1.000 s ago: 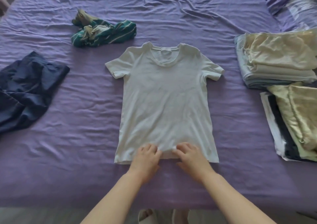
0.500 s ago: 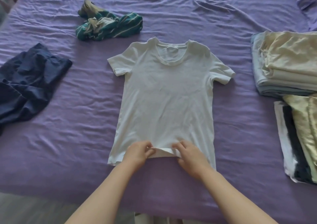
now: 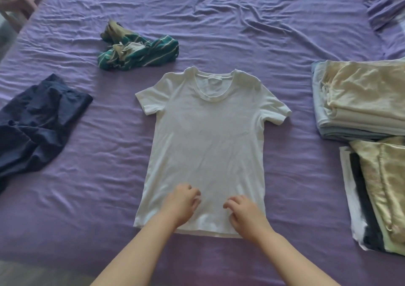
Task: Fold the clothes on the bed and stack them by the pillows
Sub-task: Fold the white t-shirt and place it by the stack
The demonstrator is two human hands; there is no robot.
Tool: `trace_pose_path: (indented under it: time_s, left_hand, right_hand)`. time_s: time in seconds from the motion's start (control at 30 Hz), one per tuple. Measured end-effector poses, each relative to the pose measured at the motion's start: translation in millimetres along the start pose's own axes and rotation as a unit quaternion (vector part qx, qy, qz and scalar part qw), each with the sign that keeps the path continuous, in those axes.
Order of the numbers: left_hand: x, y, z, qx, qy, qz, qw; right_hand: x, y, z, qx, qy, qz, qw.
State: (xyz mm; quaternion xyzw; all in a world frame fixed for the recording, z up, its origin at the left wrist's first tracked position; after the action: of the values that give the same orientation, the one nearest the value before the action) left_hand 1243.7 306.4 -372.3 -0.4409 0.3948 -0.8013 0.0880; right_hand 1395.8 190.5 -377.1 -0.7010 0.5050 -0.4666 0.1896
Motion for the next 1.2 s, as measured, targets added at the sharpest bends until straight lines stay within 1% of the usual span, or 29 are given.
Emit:
trace_pose_path:
  time_s: [0.03, 0.07, 0.13, 0.17, 0.2, 0.27, 0.4, 0.5, 0.7, 0.77, 0.83, 0.9, 0.97, 1.03, 1.1, 1.13, 1.2]
  left_hand:
    - [-8.2, -4.9, 3.3, -0.004, 0.006, 0.014, 1.0]
    - [-17.6, -8.9, 6.7, -0.02, 0.012, 0.01, 1.0]
    - [-38.3, -13.6, 13.4, -0.067, 0.016, -0.025, 0.997]
    - [-49.5, -15.8, 16.0, -0.087, 0.015, -0.042, 0.995]
    - [-61.7, -18.5, 17.9, -0.104, 0.016, -0.051, 0.993]
    - [-86.1, -24.1, 19.5, -0.129, 0.027, -0.048, 0.99]
    - [-128.4, -45.0, 16.0, -0.149, 0.039, -0.033, 0.987]
    - [-161.4, -66.4, 10.2, -0.166, 0.054, -0.029, 0.984]
    - [-210.5, -105.9, 15.5, -0.187, 0.06, -0.035, 0.98]
    - [-222.6, -117.9, 24.2, -0.18, 0.046, -0.041, 0.982]
    - [-229.4, -124.7, 38.5, -0.166, 0.037, -0.05, 0.984]
    - [-232.9, -126.1, 57.9, -0.131, 0.055, -0.051, 0.989]
    - [-235.5, -126.6, 81.5, -0.076, 0.094, -0.032, 0.992]
    - [-240.3, -126.3, 105.1, -0.024, 0.119, 0.019, 0.992]
    - [-246.1, -125.9, 127.7, 0.019, 0.117, 0.076, 0.99]
    - [-249.5, -125.0, 138.0, 0.03, 0.109, 0.089, 0.99]
    - [-257.5, -120.2, 154.1, 0.03, 0.092, 0.078, 0.992]
  right_hand:
    - [-6.8, -6.9, 1.5, 0.012, 0.002, 0.039, 0.999]
    - [-14.3, -12.4, 3.6, 0.031, 0.018, 0.061, 0.998]
    - [-31.9, -18.8, 10.6, 0.069, 0.079, 0.01, 0.994]
    - [-42.0, -18.4, 18.5, 0.084, 0.104, -0.029, 0.991]
    - [-53.5, -20.5, 26.7, 0.1, 0.122, -0.052, 0.986]
    - [-75.4, -33.8, 37.0, 0.139, 0.13, -0.078, 0.979]
    - [-116.8, -69.7, 52.8, 0.13, 0.151, -0.093, 0.976]
    - [-147.0, -98.7, 67.1, 0.113, 0.183, -0.07, 0.974]
    - [-180.0, -134.3, 96.7, 0.11, 0.239, -0.06, 0.963]
    - [-182.9, -145.2, 105.0, 0.123, 0.226, -0.042, 0.966]
    - [-185.6, -162.0, 114.0, 0.161, 0.191, 0.01, 0.968]
    - [-187.2, -183.1, 127.7, 0.179, 0.177, 0.066, 0.965]
    - [-186.5, -204.2, 149.4, 0.151, 0.208, 0.1, 0.961]
    - [-184.5, -219.9, 172.8, 0.114, 0.253, 0.086, 0.957]
    - [-182.2, -228.4, 190.4, 0.101, 0.285, 0.041, 0.952]
    - [-181.5, -230.0, 196.7, 0.115, 0.291, 0.025, 0.949]
    - [-181.6, -233.3, 206.4, 0.131, 0.289, 0.025, 0.948]
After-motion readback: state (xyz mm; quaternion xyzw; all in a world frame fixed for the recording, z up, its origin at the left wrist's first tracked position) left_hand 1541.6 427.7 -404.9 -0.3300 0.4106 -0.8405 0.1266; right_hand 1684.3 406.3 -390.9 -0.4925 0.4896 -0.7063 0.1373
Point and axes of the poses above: each hand's wrist, its own x-axis away from the middle knuckle, its own y-axis out of the palm, z = x × y, the point moved 3 cm from there along -x, towards the middle knuckle, and after that the axes turned 8 degrees about -z, right-handed, at the moved point
